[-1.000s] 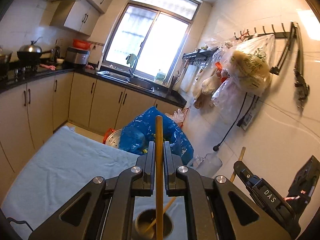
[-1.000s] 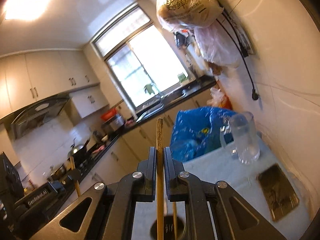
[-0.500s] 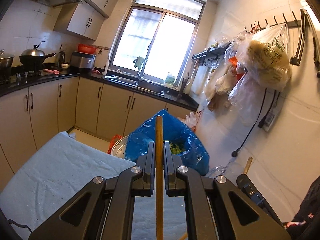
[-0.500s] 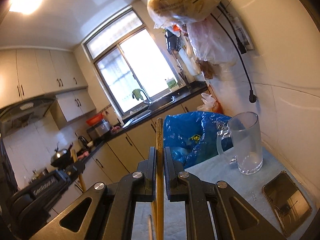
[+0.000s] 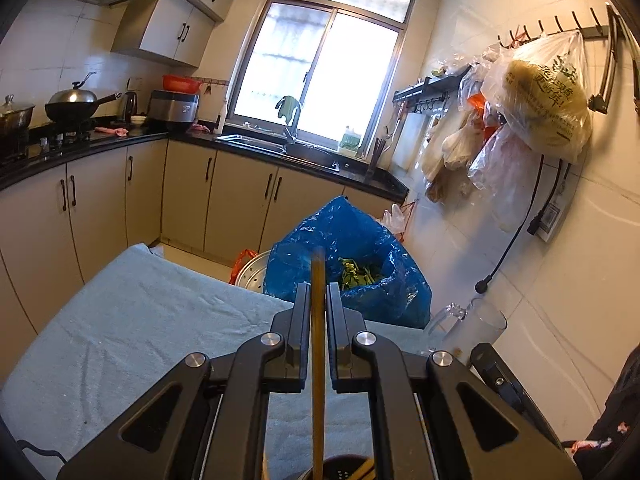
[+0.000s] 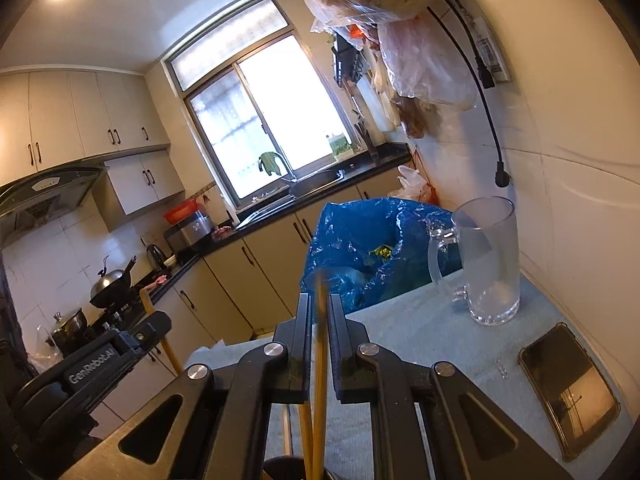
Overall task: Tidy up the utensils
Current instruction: 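Open both tools to drop the chopsticks into the holder, then lower both open tools onto the remaining chopsticks and close the left tool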
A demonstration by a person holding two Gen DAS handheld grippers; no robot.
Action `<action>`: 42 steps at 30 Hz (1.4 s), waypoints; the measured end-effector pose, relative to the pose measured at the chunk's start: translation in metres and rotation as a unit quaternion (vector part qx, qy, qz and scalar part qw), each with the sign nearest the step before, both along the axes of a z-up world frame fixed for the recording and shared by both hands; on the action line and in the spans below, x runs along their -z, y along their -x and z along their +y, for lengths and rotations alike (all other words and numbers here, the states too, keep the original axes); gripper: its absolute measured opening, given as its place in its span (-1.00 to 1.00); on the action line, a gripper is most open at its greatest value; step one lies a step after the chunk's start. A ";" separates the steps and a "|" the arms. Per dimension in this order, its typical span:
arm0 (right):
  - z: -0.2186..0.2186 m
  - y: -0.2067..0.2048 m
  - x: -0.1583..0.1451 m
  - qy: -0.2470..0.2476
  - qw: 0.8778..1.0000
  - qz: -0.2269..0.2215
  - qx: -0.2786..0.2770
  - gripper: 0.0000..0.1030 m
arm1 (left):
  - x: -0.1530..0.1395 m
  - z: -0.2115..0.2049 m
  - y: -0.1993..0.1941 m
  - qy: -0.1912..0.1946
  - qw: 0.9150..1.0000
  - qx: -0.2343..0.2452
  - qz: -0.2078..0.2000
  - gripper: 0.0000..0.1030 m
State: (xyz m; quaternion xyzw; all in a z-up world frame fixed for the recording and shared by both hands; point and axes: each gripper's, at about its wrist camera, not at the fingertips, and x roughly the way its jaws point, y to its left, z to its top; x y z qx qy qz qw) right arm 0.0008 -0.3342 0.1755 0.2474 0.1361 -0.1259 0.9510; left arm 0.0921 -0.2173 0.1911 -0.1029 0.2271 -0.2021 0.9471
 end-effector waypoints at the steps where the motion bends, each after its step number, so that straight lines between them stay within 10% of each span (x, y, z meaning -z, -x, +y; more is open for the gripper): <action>1: 0.000 0.001 0.000 0.000 1.000 0.001 0.000 -0.80 | -0.001 0.001 0.002 -0.001 1.000 0.000 -0.001 -0.86; 16: 0.009 0.048 -0.022 0.018 1.000 0.002 0.013 0.18 | -0.013 0.043 0.053 -0.047 0.998 -0.046 -0.013 0.14; 42: 0.034 0.139 0.013 0.017 0.995 0.099 0.010 0.41 | 0.032 0.111 0.134 -0.124 0.988 -0.067 0.055 0.25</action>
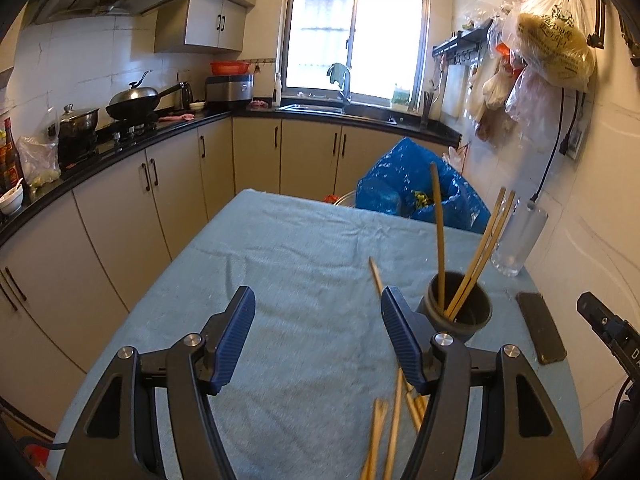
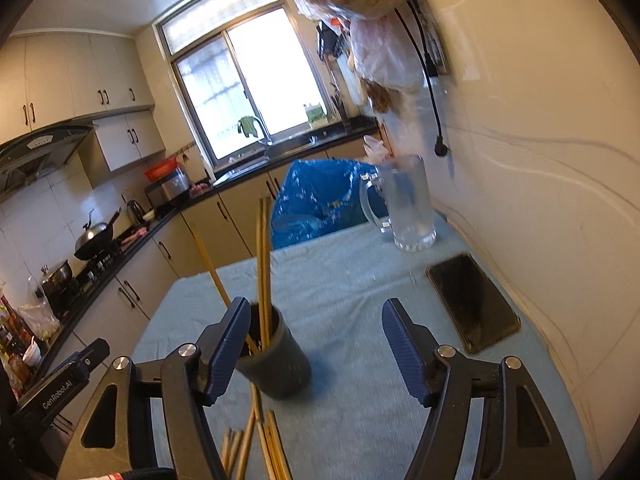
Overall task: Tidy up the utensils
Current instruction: 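Lower both open tools onto the remaining chopsticks and close the left tool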
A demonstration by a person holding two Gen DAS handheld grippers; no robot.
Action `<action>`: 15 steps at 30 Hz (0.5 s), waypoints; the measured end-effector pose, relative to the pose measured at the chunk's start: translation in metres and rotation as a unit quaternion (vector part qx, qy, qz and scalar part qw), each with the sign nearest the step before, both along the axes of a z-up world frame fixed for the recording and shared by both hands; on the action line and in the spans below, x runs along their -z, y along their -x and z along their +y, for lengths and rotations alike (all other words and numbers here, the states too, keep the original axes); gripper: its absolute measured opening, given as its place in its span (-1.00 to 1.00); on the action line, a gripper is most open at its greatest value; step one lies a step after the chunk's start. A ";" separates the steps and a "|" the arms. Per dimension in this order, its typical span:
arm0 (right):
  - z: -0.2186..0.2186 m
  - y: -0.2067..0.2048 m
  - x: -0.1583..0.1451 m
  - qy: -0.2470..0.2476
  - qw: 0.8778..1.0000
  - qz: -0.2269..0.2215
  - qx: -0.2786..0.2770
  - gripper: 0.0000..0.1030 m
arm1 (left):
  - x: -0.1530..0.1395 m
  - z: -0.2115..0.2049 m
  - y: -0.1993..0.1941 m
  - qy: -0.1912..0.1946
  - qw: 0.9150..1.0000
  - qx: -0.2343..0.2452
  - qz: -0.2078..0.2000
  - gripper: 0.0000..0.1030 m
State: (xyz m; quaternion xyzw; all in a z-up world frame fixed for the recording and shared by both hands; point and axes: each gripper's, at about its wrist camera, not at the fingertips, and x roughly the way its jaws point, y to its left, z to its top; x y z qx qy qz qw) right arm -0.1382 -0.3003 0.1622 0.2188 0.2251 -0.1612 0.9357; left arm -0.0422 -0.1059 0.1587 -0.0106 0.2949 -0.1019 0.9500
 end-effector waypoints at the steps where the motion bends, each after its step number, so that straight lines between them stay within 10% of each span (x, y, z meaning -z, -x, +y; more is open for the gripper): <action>1: 0.000 0.001 0.002 -0.001 1.000 0.004 -0.001 0.41 | 0.002 0.004 0.002 -0.002 1.000 -0.001 0.003 0.26; 15: 0.045 -0.001 0.082 0.035 0.978 0.151 -0.139 0.44 | 0.074 0.049 0.023 -0.029 0.995 0.019 0.097 0.32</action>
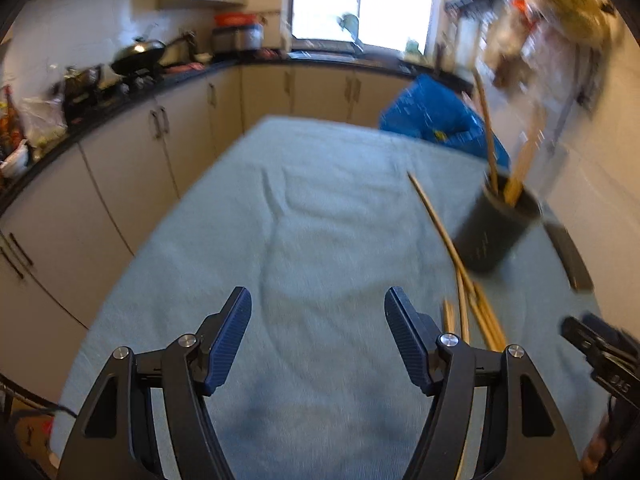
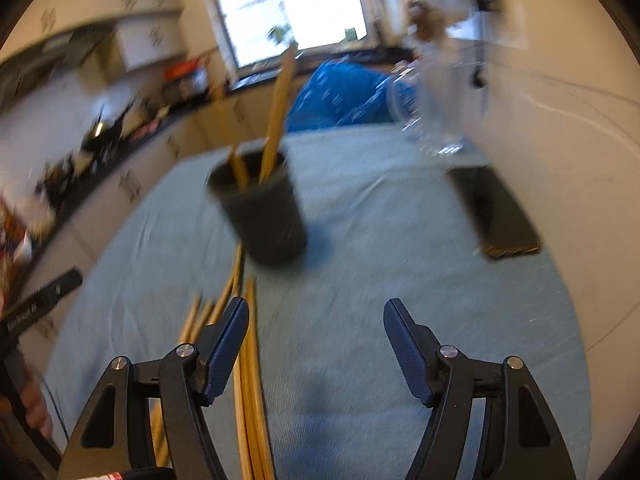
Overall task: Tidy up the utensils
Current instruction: 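Lower both open tools onto the remaining chopsticks and close the left tool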
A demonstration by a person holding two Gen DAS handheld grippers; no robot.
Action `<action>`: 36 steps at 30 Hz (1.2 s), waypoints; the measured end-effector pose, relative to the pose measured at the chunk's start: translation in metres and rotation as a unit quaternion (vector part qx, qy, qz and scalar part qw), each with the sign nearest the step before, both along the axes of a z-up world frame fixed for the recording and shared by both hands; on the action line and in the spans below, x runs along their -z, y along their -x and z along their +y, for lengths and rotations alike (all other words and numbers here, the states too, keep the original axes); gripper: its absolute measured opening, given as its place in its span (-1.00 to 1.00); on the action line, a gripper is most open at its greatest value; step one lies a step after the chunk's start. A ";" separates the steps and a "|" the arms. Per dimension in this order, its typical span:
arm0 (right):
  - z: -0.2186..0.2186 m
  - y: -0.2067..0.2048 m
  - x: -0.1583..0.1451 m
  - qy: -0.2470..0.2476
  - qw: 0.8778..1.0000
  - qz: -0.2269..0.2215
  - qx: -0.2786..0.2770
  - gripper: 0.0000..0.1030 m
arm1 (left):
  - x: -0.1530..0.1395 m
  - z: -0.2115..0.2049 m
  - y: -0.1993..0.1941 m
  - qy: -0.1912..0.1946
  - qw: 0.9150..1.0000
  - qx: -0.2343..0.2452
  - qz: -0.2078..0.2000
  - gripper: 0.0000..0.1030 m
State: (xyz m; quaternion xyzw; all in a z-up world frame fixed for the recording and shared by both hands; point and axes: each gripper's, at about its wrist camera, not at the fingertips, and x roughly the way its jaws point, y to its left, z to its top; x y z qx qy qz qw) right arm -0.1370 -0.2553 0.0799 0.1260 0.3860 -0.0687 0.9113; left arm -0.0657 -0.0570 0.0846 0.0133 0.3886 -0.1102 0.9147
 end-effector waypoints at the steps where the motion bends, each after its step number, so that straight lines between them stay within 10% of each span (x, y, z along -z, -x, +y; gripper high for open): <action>1: 0.006 0.000 0.004 0.007 1.000 0.007 -0.014 0.44 | 0.005 -0.001 0.004 -0.001 1.000 0.010 0.007 0.32; 12: 0.038 -0.007 0.045 0.034 0.994 0.057 -0.087 -0.10 | 0.042 -0.071 0.020 -0.038 0.991 0.121 0.047 0.32; 17: 0.035 -0.007 0.045 0.052 0.993 0.071 -0.073 -0.20 | 0.059 -0.084 0.006 -0.057 0.987 0.124 0.085 -0.74; 30: -0.043 0.023 0.044 0.009 0.995 0.091 0.029 -0.17 | 0.049 -0.002 -0.021 0.029 0.991 0.062 0.117 -0.66; 36: -0.064 0.034 0.043 0.023 0.993 0.103 0.060 -0.09 | 0.046 0.020 -0.027 -0.019 0.994 0.021 0.107 -0.66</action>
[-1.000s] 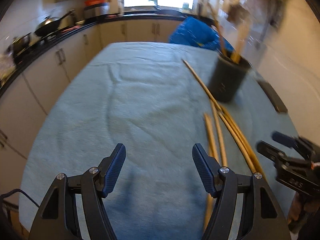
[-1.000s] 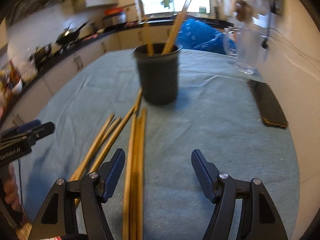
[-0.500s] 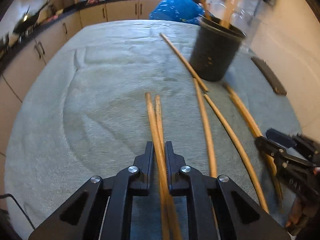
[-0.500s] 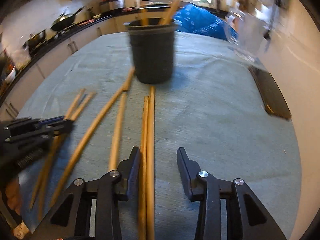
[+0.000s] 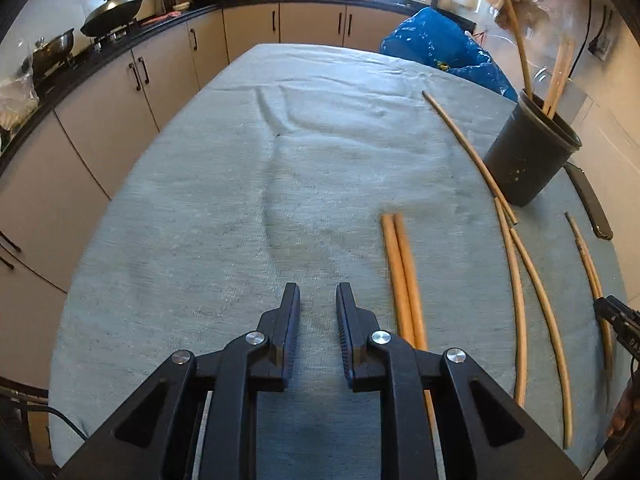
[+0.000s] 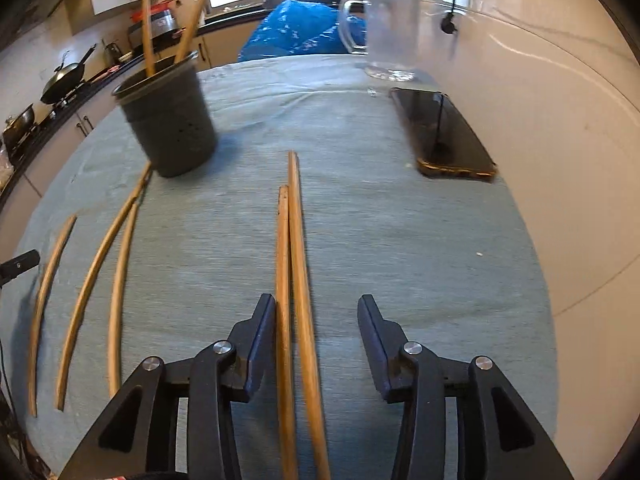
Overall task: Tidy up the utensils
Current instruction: 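Lower both open tools onto the remaining chopsticks and close the left tool, then close the right tool on a wooden chopstick while the left tool holds one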
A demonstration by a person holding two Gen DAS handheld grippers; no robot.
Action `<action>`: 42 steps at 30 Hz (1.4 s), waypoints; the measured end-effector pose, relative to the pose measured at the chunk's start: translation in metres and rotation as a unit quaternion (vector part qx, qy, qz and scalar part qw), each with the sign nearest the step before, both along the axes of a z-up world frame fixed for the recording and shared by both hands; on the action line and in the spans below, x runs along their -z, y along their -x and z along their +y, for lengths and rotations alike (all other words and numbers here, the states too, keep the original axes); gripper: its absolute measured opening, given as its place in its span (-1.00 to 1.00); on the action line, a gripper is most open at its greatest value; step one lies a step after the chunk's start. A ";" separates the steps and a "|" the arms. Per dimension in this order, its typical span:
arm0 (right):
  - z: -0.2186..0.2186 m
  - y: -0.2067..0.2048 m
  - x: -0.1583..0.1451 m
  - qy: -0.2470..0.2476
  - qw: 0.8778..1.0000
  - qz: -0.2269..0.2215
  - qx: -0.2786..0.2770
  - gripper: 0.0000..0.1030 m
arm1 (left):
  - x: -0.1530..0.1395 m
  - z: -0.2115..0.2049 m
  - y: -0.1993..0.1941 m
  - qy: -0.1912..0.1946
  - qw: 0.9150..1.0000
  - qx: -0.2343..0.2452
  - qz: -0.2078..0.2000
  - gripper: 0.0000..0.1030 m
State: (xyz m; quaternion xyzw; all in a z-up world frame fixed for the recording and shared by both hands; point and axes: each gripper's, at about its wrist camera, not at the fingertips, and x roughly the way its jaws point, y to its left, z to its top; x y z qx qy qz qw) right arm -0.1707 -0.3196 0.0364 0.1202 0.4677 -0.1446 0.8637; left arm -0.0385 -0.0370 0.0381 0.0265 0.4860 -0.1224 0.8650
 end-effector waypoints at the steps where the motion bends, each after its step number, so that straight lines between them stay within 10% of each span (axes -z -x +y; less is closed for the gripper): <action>1: -0.003 0.002 -0.001 -0.003 1.000 -0.001 0.004 -0.09 | 0.000 0.002 0.000 0.011 1.000 0.004 0.005 -0.66; 14: -0.011 -0.008 -0.008 -0.030 0.999 -0.029 -0.004 -0.08 | -0.012 -0.053 0.007 0.077 0.993 0.088 0.024 -0.65; 25: 0.088 -0.018 -0.008 -0.053 0.979 -0.041 -0.190 -0.08 | 0.012 -0.125 0.020 0.026 0.988 0.146 0.047 -0.42; 28: 0.113 -0.014 0.000 -0.023 0.975 -0.033 -0.220 -0.08 | 0.013 -0.127 0.023 0.007 0.989 0.142 0.043 -0.86; 33: 0.122 -0.010 0.006 0.016 0.979 -0.014 -0.200 -0.85 | 0.013 -0.112 0.024 0.032 0.989 0.123 0.070 -0.87; 42: 0.083 0.035 0.003 -0.054 0.982 0.055 -0.171 -0.70 | 0.007 -0.082 0.075 0.024 0.978 0.161 0.130 -0.86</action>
